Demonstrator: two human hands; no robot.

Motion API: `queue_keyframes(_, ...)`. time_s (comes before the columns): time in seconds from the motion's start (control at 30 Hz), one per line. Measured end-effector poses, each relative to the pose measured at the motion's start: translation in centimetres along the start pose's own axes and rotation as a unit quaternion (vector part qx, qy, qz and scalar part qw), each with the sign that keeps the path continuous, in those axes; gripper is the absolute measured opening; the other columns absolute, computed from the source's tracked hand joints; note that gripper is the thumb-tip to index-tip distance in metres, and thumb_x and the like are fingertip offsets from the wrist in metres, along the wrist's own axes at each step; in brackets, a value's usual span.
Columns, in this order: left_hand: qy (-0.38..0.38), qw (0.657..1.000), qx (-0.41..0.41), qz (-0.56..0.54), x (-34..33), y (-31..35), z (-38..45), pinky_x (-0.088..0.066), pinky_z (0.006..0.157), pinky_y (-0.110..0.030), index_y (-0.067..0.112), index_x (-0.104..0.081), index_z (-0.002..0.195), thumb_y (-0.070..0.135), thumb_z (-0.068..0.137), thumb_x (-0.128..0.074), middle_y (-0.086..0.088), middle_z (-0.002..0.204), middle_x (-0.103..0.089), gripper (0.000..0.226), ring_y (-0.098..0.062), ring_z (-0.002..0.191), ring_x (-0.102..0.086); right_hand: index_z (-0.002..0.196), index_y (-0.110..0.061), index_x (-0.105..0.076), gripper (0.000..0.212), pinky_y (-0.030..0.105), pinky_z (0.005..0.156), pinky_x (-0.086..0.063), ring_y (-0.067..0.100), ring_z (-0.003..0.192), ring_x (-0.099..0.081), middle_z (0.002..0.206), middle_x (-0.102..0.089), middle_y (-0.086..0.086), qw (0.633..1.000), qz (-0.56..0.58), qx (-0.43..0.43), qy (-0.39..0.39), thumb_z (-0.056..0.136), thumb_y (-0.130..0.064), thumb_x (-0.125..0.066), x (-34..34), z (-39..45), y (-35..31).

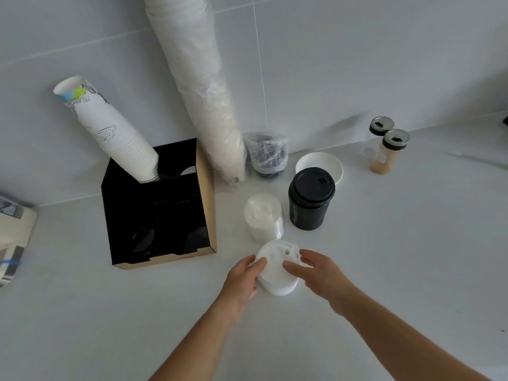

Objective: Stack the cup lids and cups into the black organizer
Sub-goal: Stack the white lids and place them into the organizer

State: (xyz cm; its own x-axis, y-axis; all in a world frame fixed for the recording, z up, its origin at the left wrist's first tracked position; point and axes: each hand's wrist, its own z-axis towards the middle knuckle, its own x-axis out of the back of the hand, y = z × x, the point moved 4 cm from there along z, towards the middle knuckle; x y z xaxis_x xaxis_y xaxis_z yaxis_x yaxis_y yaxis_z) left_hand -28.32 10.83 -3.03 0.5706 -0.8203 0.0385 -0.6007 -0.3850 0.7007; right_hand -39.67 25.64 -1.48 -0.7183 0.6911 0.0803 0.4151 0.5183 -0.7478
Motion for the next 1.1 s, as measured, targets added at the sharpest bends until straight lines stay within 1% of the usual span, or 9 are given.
queue_keyframes(0.13,-0.008,0.999,-0.011,0.031,-0.3,-0.2,-0.1,-0.044,0.098,-0.036,0.037,-0.062,0.110,0.047,0.091,-0.057,0.007,0.120,-0.066,0.022,-0.016,0.115,-0.058,0.109,-0.021,-0.072,0.035,0.018,0.071,-0.045,0.000,0.088,-0.059,0.100,-0.067,-0.012,1.000,-0.024,0.009,0.003,0.080,-0.040,-0.079,0.2,0.5,0.0)
queue_keyframes(0.23,-0.013,0.998,-0.015,0.054,-0.2,-0.1,-0.1,-0.046,0.094,-0.033,0.040,-0.063,0.103,0.049,0.092,-0.053,0.008,0.118,-0.066,0.017,-0.014,0.113,-0.059,0.103,-0.006,-0.071,0.043,0.030,0.070,-0.043,0.015,0.073,-0.054,0.081,-0.060,-0.001,1.000,-0.023,-0.012,0.003,0.079,-0.040,-0.080,0.1,0.9,0.5)
queue_keyframes(0.4,-0.020,0.998,-0.003,0.054,0.0,0.0,0.2,-0.045,0.102,-0.038,0.033,-0.061,0.118,0.049,0.093,-0.053,0.007,0.122,-0.064,0.032,-0.013,0.114,-0.057,0.095,-0.028,-0.070,0.021,0.045,0.102,-0.051,0.015,0.097,-0.065,0.113,-0.072,0.007,0.999,0.012,-0.027,-0.020,0.080,-0.040,-0.079,-0.2,1.2,0.9)
queue_keyframes(0.47,-0.027,0.998,0.007,0.056,-0.1,-0.2,0.1,-0.044,0.103,-0.040,0.035,-0.059,0.117,0.052,0.092,-0.052,0.009,0.123,-0.062,0.031,-0.012,0.115,-0.055,0.098,-0.023,-0.072,0.024,0.051,0.106,-0.048,0.025,0.106,-0.066,0.119,-0.070,0.014,0.999,0.013,-0.033,-0.021,0.082,-0.040,-0.077,-0.2,1.2,1.1)
queue_keyframes(0.57,-0.037,0.998,0.018,0.041,-0.2,-0.2,0.0,-0.043,0.105,-0.046,0.038,-0.056,0.120,0.057,0.090,-0.051,0.011,0.127,-0.059,0.035,-0.012,0.122,-0.051,0.103,-0.021,-0.072,0.030,0.050,0.101,-0.049,0.034,0.125,-0.057,0.127,-0.066,0.017,0.998,0.030,-0.044,-0.031,0.083,-0.043,-0.075,-0.4,1.0,1.4)
queue_keyframes(0.63,-0.051,0.998,0.024,0.029,-0.2,0.1,-0.1,-0.041,0.107,-0.048,0.036,-0.055,0.121,0.056,0.091,-0.051,0.011,0.128,-0.058,0.037,-0.013,0.124,-0.050,0.104,-0.026,-0.071,0.029,0.040,0.093,-0.051,0.026,0.121,-0.059,0.126,-0.068,0.009,0.997,0.042,-0.048,-0.043,0.083,-0.045,-0.073,-0.5,1.0,1.3)
queue_keyframes(0.73,-0.071,0.997,0.027,0.034,0.1,0.3,-0.7,-0.037,0.110,-0.048,0.032,-0.057,0.124,0.055,0.090,-0.054,0.008,0.131,-0.059,0.041,-0.014,0.125,-0.050,0.110,-0.028,-0.070,0.033,0.038,0.098,-0.047,0.016,0.120,-0.058,0.126,-0.068,-0.003,0.996,0.038,-0.053,-0.059,0.085,-0.049,-0.070,-0.5,0.7,0.9)
queue_keyframes(0.87,-0.093,0.996,0.007,-0.008,0.9,0.5,-1.9,-0.035,0.112,-0.044,0.035,-0.060,0.113,0.047,0.091,-0.056,0.009,0.122,-0.063,0.024,-0.012,0.111,-0.058,0.109,-0.034,-0.069,0.034,0.041,0.101,-0.046,0.018,0.119,-0.057,0.126,-0.066,-0.005,0.997,0.022,-0.039,-0.062,0.083,-0.056,-0.067,-0.8,0.1,0.0)
queue_keyframes(1.1,-0.087,0.990,-0.071,-0.080,2.9,2.7,-5.0,-0.039,0.111,-0.044,0.034,-0.059,0.113,0.052,0.072,-0.063,0.011,0.118,-0.066,0.045,-0.019,0.118,-0.058,0.123,-0.033,-0.066,0.065,0.035,0.099,-0.047,0.019,0.121,-0.062,0.125,-0.071,-0.007,0.997,0.011,0.029,-0.073,0.069,-0.067,-0.075,-2.4,-1.4,-3.4)
